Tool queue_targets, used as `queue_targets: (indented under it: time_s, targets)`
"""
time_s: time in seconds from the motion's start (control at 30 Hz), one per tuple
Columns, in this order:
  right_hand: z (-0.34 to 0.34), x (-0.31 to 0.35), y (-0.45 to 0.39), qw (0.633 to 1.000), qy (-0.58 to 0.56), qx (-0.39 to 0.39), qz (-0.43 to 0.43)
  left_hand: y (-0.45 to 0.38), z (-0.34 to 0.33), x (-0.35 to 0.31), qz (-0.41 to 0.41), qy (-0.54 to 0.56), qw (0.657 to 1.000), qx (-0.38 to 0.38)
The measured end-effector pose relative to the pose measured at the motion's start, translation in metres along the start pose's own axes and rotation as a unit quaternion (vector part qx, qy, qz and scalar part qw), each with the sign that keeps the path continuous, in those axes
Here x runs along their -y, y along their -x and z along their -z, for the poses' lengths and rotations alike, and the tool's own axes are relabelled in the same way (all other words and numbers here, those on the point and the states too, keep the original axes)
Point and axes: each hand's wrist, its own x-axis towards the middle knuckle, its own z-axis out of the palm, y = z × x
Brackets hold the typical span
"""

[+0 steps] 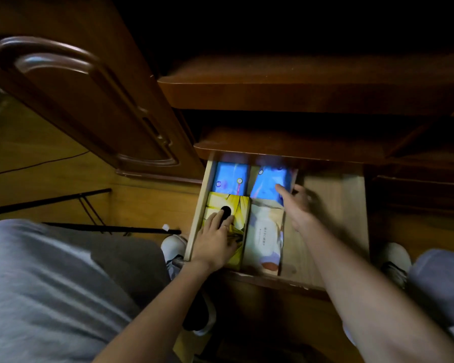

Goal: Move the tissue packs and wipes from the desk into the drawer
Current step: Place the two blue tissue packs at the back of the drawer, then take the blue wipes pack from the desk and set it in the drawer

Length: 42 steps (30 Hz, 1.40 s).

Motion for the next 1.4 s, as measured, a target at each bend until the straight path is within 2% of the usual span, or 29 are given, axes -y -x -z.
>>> queue_targets:
  time_s: [0.1,0.17,0.27,0.37,0.5,0.57,0.63,0.73,0.8,0.9,1.0,1.07,1.13,1.2,1.3,1.4]
  targets:
    - [-0.015,0.001,-0.008,0.986,0.155,0.014,0.055,-0.002,-0.003,0.002,0.0,-0.003,1.0,-0.008]
    - [-0.023,0.002,-0.01,0.975,0.212,0.005,0.07,-0.004,-0.003,0.002,0.001,-0.01,1.0,-0.012]
    - [-0.024,0.009,-0.012,0.97,0.236,-0.004,0.054,-0.008,-0.001,0.001,0.003,-0.013,1.0,-0.021]
    - [-0.017,0.015,-0.012,0.96,0.274,0.039,0.045,-0.011,0.002,-0.001,0.002,-0.007,1.0,-0.029]
    - [-0.003,0.03,0.015,0.958,0.278,0.065,0.035,-0.011,0.015,-0.004,0.008,0.019,0.999,0.028]
    - [0.007,0.046,0.033,0.956,0.277,0.075,0.06,-0.008,0.03,-0.01,0.01,0.041,0.999,0.031]
    - [0.02,0.07,0.054,0.951,0.273,0.114,0.089,-0.003,0.054,-0.023,0.002,0.061,0.998,-0.034]
    - [0.047,0.123,0.099,0.951,0.228,0.152,0.141,0.015,0.111,-0.05,-0.043,0.083,0.981,-0.17]
    - [0.07,0.164,0.14,0.943,0.206,0.17,0.2,0.034,0.158,-0.068,-0.091,0.08,0.955,-0.269]
    - [0.111,0.229,0.204,0.906,0.207,0.199,0.312,0.061,0.233,-0.096,-0.168,0.082,0.898,-0.399]
    - [0.147,0.294,0.253,0.873,0.171,0.155,0.429,0.078,0.309,-0.131,-0.233,0.081,0.83,-0.501]
    - [0.165,0.333,0.266,0.857,0.151,0.082,0.486,0.078,0.353,-0.152,-0.261,0.074,0.806,-0.526]
    - [0.177,0.371,0.263,0.848,0.151,-0.011,0.508,0.067,0.392,-0.171,-0.261,0.075,0.811,-0.518]
    - [0.186,0.405,0.248,0.851,0.175,-0.076,0.489,0.045,0.426,-0.186,-0.244,0.074,0.833,-0.491]
    - [0.19,0.443,0.214,0.853,0.266,-0.089,0.441,0.005,0.467,-0.201,-0.214,0.023,0.869,-0.446]
    - [0.179,0.473,0.182,0.828,0.365,-0.098,0.414,-0.038,0.495,-0.208,-0.18,-0.07,0.879,-0.435]
